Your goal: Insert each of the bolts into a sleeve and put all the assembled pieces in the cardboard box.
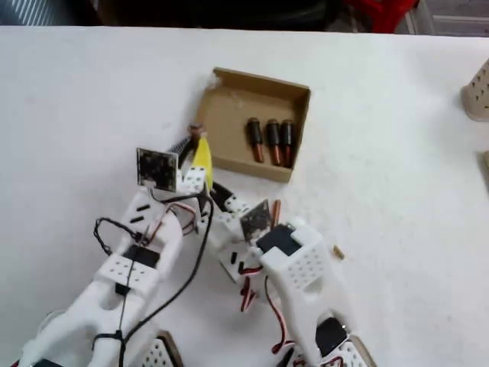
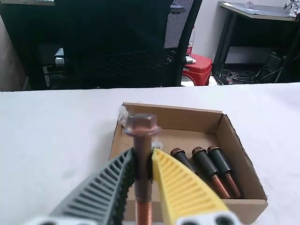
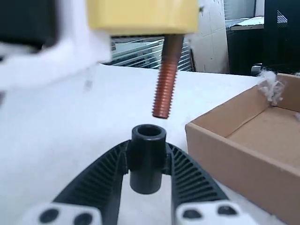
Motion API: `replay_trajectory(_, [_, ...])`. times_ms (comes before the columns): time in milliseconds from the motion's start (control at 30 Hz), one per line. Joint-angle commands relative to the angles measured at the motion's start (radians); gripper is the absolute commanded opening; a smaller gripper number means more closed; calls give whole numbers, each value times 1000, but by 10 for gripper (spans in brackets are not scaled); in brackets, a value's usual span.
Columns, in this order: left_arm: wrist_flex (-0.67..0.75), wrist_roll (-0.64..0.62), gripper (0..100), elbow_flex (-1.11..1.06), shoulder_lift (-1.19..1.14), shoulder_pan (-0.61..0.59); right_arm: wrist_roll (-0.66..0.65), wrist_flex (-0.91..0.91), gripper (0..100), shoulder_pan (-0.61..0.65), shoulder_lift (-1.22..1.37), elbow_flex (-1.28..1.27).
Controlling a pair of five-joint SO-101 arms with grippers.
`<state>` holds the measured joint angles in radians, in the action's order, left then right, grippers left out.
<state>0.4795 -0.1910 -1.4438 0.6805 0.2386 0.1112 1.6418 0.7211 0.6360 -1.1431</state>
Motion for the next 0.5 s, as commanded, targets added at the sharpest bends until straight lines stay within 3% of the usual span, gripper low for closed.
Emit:
replay_trajectory(0, [20, 2, 22, -12, 68, 4, 3, 33, 16, 4, -12, 0])
replay_trajectory(467, [-48, 2, 22, -28, 84, 7, 3, 27, 15, -8, -12, -2])
